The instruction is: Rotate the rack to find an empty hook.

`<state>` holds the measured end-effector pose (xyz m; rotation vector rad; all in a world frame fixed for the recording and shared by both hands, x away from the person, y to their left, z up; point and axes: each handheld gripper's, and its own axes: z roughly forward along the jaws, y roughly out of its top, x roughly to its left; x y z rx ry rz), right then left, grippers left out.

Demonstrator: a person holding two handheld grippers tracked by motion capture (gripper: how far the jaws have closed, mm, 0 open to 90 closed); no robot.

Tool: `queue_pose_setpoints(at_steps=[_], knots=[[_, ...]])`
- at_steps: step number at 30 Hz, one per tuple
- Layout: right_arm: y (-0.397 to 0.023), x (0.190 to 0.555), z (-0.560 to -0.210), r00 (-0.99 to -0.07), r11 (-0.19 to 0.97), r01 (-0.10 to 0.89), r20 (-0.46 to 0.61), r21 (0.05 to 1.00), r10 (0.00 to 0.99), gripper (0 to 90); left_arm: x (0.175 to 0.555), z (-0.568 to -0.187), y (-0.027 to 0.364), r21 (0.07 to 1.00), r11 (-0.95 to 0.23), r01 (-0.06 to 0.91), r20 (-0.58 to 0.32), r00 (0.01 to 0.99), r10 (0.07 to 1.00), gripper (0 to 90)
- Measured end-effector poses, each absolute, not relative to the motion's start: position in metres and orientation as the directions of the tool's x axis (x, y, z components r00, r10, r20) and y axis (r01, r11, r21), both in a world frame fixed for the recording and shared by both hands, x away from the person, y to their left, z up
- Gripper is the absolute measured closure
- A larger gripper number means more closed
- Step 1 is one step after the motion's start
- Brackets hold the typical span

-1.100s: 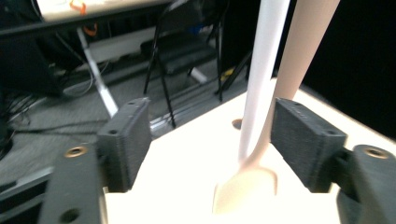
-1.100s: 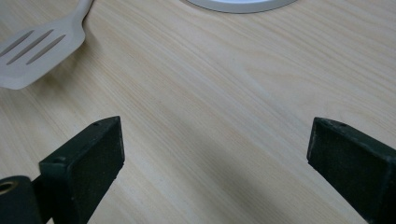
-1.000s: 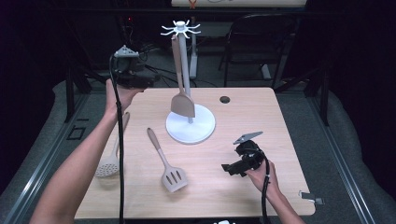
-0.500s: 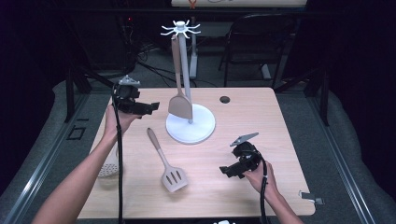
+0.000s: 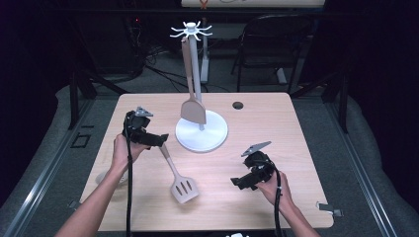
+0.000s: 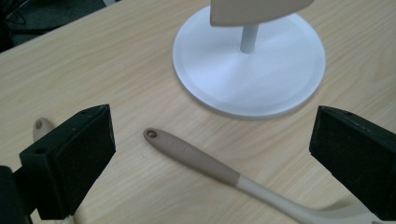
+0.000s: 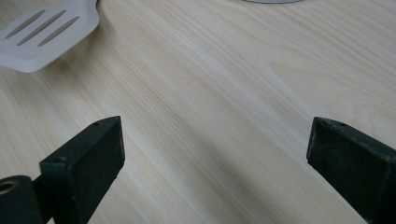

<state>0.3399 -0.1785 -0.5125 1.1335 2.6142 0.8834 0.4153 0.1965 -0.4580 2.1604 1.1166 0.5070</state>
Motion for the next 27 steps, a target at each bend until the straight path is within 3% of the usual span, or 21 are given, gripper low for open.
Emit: queue_pose_setpoints(at_steps=[19,22,27], knots=[[-0.170,0.337,-0.515,-0.724,0.566,0.603,0.087,0.563,0.684,5.8,0.397,-0.495,0.209,0.664,-0.403,0.630,-0.007,0.544,0.839,0.1],[-0.168,0.336,-0.514,-0.729,0.577,0.593,0.071,0.561,0.680,10.8,0.395,-0.498,0.211,0.670,-0.375,0.640,-0.050,0.544,0.838,0.1],[-0.164,0.336,-0.516,-0.727,0.592,0.589,0.040,0.550,0.686,17.0,0.391,-0.500,0.211,0.671,-0.368,0.644,-0.050,0.534,0.844,0.1]])
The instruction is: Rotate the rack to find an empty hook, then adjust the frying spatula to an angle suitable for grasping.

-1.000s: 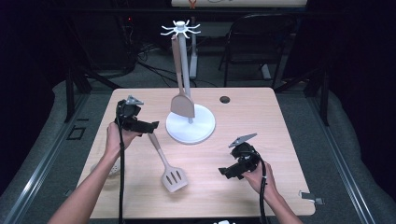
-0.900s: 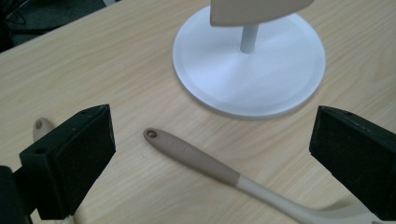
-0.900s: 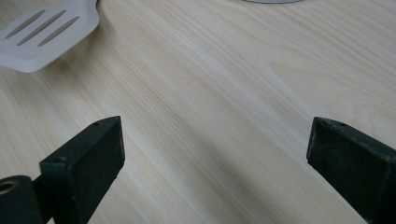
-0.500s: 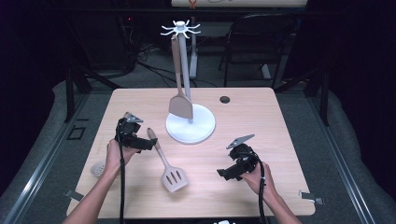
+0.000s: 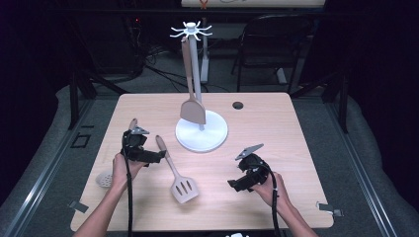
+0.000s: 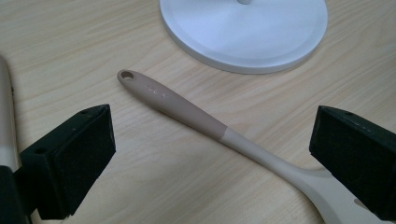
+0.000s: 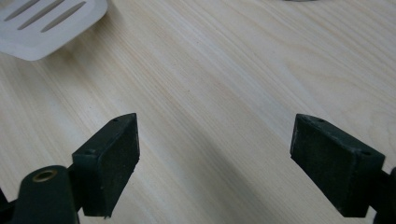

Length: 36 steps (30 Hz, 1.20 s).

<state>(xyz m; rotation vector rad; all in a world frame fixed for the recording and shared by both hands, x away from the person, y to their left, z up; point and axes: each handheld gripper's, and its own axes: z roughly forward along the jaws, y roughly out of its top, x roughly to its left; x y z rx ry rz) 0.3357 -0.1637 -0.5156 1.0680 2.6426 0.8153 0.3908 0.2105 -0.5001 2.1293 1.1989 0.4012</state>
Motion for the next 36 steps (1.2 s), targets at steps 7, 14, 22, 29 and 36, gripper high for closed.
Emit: queue_pose_setpoints(at_steps=[7,14,22,29,36], knots=[[-0.164,0.336,-0.513,-0.702,0.571,0.595,0.019,0.566,0.712,39.0,0.389,-0.499,0.214,0.672,-0.360,0.647,-0.049,0.524,0.850,0.1],[-0.152,0.328,-0.505,-0.742,0.589,0.560,0.035,0.583,0.670,84.7,0.385,-0.501,0.216,0.695,-0.316,0.646,-0.063,0.492,0.868,0.0],[-0.116,0.318,-0.495,-0.811,0.616,0.471,0.036,0.631,0.584,90.0,0.384,-0.508,0.213,0.683,-0.318,0.658,-0.075,0.495,0.865,0.0],[-0.072,0.314,-0.504,-0.862,0.675,0.411,0.020,0.612,0.506,90.0,0.384,-0.511,0.209,0.690,-0.330,0.644,-0.064,0.508,0.859,0.0],[-0.046,0.306,-0.510,-0.888,0.681,0.386,0.051,0.623,0.457,90.0,0.385,-0.517,0.206,0.683,-0.330,0.651,-0.069,0.508,0.859,0.1]])
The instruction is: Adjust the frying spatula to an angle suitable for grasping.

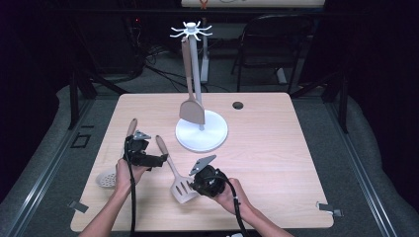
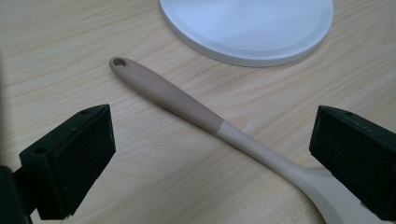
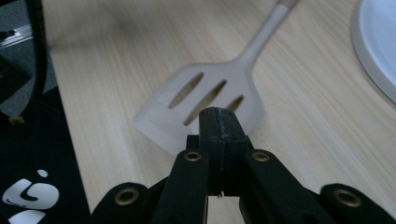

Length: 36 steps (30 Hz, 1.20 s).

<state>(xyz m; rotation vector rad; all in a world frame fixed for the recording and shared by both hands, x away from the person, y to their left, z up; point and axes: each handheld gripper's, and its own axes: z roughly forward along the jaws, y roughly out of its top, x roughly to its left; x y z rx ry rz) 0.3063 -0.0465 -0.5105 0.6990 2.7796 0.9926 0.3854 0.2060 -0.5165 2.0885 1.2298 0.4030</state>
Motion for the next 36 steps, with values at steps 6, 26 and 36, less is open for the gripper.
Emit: queue_pose_setpoints(at_steps=[6,26,36], knots=[[-0.038,0.296,-0.516,-0.903,0.679,0.353,0.045,0.644,0.426,90.0,0.387,-0.519,0.202,0.674,-0.335,0.659,-0.076,0.513,0.855,0.1],[-0.030,0.294,-0.560,-0.905,0.750,0.392,0.078,0.533,0.417,90.0,0.387,-0.532,0.193,0.613,-0.327,0.720,-0.161,0.519,0.840,1.1],[-0.031,0.295,-0.561,-0.904,0.744,0.399,0.095,0.536,0.416,90.0,0.398,-0.543,0.194,0.597,-0.286,0.749,-0.209,0.490,0.847,6.6]])
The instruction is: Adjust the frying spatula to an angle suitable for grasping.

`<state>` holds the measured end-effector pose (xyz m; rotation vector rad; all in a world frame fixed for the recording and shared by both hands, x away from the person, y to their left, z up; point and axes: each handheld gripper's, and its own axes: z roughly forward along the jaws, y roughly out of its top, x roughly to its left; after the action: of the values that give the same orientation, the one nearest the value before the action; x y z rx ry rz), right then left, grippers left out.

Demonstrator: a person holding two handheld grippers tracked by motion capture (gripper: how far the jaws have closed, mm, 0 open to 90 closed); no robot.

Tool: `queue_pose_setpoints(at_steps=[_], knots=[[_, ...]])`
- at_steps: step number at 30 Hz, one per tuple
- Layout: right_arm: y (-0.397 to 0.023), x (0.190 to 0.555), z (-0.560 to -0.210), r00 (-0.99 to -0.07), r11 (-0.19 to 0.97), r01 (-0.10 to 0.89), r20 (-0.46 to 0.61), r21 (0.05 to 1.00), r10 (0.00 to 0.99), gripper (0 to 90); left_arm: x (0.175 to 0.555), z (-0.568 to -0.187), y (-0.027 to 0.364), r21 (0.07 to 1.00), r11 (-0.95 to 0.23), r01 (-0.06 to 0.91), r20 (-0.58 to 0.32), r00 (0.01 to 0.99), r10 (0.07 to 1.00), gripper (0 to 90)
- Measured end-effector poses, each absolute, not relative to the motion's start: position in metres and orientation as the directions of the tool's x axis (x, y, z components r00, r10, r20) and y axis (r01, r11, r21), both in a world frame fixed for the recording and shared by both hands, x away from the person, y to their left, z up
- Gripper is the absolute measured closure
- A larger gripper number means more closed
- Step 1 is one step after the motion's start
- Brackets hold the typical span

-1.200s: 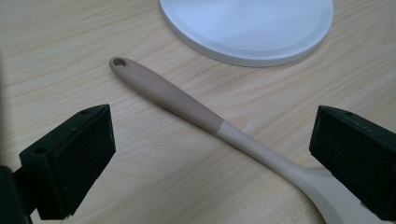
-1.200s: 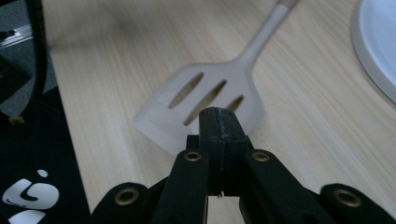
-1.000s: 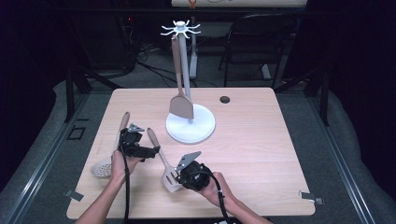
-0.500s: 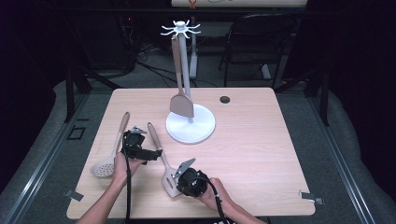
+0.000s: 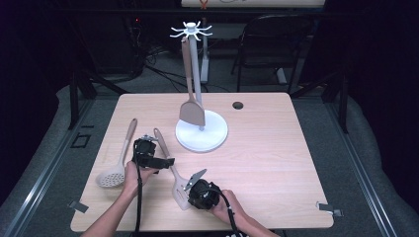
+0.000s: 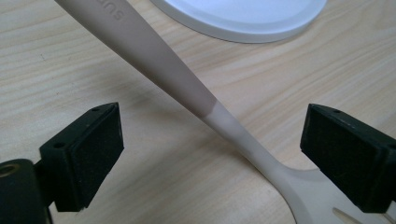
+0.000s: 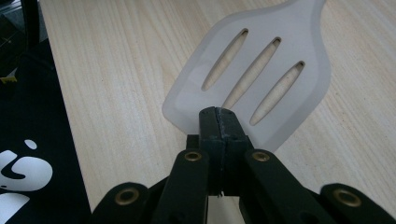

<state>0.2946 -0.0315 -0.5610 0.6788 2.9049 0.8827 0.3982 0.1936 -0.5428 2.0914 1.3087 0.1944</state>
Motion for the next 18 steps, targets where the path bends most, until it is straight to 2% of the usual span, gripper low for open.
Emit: queue_pose_setpoints(at_steps=[4,7,11,12,14,18], knots=[[-0.032,0.295,-0.561,-0.905,0.743,0.399,0.103,0.538,0.413,90.0,0.404,-0.549,0.194,0.589,-0.265,0.763,-0.234,0.475,0.848,13.1],[-0.032,0.296,-0.561,-0.905,0.743,0.400,0.104,0.537,0.412,90.0,0.408,-0.552,0.190,0.584,-0.270,0.765,-0.216,0.468,0.857,16.2],[-0.033,0.296,-0.561,-0.906,0.746,0.396,0.098,0.535,0.411,90.0,0.412,-0.556,0.187,0.575,-0.283,0.768,-0.197,0.466,0.863,27.1],[-0.033,0.296,-0.561,-0.906,0.746,0.396,0.098,0.535,0.411,90.0,0.412,-0.557,0.187,0.573,-0.282,0.769,-0.197,0.464,0.864,27.1],[-0.033,0.296,-0.561,-0.907,0.747,0.394,0.097,0.535,0.409,90.0,0.413,-0.559,0.189,0.575,-0.267,0.774,-0.214,0.457,0.863,32.7],[-0.033,0.296,-0.561,-0.906,0.745,0.397,0.100,0.535,0.411,90.0,0.418,-0.561,0.192,0.583,-0.244,0.775,-0.244,0.454,0.857,36.1]])
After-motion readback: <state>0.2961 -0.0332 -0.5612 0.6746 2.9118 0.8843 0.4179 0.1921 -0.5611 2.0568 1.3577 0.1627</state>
